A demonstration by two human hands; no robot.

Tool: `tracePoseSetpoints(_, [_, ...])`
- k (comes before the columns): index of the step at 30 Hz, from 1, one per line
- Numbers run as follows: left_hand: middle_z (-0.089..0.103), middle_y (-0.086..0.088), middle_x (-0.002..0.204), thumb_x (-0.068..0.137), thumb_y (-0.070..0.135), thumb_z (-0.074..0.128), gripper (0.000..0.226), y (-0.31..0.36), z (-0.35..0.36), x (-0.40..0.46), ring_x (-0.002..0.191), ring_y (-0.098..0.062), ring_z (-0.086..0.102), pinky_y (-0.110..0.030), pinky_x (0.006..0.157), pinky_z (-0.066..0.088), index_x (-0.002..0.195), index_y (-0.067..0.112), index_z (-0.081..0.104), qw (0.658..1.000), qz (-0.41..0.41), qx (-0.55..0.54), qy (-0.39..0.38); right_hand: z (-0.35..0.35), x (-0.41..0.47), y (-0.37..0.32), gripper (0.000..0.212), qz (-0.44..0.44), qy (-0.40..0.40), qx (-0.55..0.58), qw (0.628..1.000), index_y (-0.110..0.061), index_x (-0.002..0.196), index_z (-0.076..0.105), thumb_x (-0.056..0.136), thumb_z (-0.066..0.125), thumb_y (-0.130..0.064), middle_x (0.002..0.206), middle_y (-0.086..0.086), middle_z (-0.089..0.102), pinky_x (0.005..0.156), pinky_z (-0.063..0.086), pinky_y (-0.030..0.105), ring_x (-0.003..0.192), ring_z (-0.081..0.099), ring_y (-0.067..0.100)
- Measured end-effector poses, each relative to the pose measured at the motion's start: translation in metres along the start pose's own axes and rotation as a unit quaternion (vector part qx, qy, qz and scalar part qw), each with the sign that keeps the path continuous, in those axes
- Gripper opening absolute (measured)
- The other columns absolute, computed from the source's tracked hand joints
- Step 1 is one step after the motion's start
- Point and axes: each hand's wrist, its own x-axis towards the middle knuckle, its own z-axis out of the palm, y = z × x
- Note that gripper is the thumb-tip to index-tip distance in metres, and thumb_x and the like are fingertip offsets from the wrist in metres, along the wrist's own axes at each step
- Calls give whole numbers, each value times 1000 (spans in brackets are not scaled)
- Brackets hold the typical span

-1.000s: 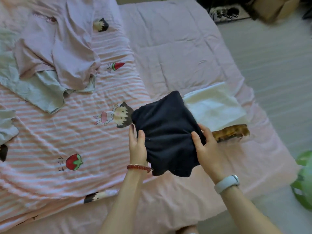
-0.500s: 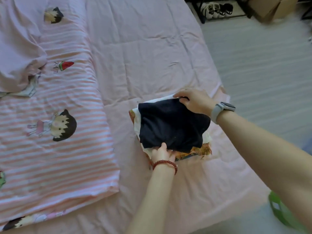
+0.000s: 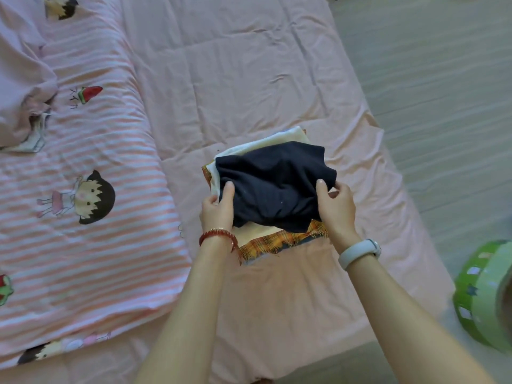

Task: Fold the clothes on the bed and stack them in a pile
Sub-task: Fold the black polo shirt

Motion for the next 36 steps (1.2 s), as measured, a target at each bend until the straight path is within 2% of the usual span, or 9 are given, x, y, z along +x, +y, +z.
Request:
tracePoseSetpoints(3, [58, -7, 120, 84, 33, 63, 40, -3, 9, 6, 107, -26, 56, -39, 96, 47, 118, 13, 55, 996, 25, 83, 1, 8, 0, 0, 28, 62, -58, 18, 996, -20, 104, 58, 88, 52, -41, 95, -7, 62, 71, 42, 28, 89, 56, 14])
tracePoseSetpoints(6, [59, -7, 122, 86, 17, 60, 35, -9, 8, 4, 110, -24, 55, -34, 96, 44, 121, 12, 56, 990, 93, 92, 49, 11, 1, -2, 31, 71, -43, 23, 996, -17, 109, 54, 88, 51, -39, 92, -12, 58, 65, 38, 25, 89, 54, 13])
tracePoseSetpoints(13, [59, -12, 122, 88, -6, 53, 29, -5, 10, -12, 110, -23, 57, -41, 98, 46, 113, 9, 55, 972, 104, -207, -47, 1, 8, -28, 26, -3, -7, 46, 999, -13, 113, 50, 90, 53, -24, 101, -4, 55, 80, 43, 27, 94, 54, 12])
tracePoseSetpoints(17, [62, -6, 112, 87, -6, 52, 27, -7, 13, -13, 103, -19, 60, -36, 90, 51, 106, 12, 58, 955, 104, -265, -79, -5, 19, -45, 12, -126, 3, 55, 990, -21, 102, 49, 91, 54, -21, 95, -13, 56, 71, 42, 6, 87, 54, -3])
tracePoseSetpoints(21, [60, -13, 117, 88, 7, 56, 17, -24, 13, -8, 108, -29, 57, -46, 96, 46, 104, 13, 55, 994, 7, -113, -6, 0, 24, -25, 17, -90, -61, 7, 994, -17, 106, 46, 92, 54, -21, 97, -9, 53, 77, 42, 22, 95, 54, 11])
tracePoseSetpoints(26, [59, -5, 111, 90, 29, 55, 23, -31, 5, -11, 98, -21, 53, -32, 84, 42, 107, 18, 45, 988, 87, 119, 53, -2, 21, 0, 38, -33, -88, -37, 995, -9, 125, 44, 90, 55, -21, 121, 4, 50, 88, 39, 28, 115, 49, 21])
tracePoseSetpoints(29, [51, -8, 127, 86, 28, 58, 43, -28, 4, -19, 119, -28, 43, -41, 95, 33, 125, 14, 47, 924, 211, 287, 140, -3, 15, -11, 47, -134, 5, -145, 980, -7, 133, 41, 90, 54, -21, 128, 11, 47, 99, 37, 40, 120, 42, 28])
tracePoseSetpoints(32, [51, -12, 131, 87, 13, 56, 35, -15, 15, -19, 126, -31, 41, -45, 101, 32, 122, 10, 58, 842, 399, 330, 151, 4, 12, -30, 42, -346, 96, -280, 890, -4, 126, 53, 84, 50, -6, 123, 17, 54, 102, 31, 57, 118, 48, 35])
tracePoseSetpoints(36, [39, -12, 145, 95, 7, 41, 38, 1, 41, 5, 139, -25, 26, -35, 115, 20, 132, 7, 50, 812, 439, 383, 47, 34, 26, -42, 46, -465, -27, -358, 810, -3, 126, 56, 81, 45, 5, 134, 17, 52, 111, 14, 55, 133, 39, 35])
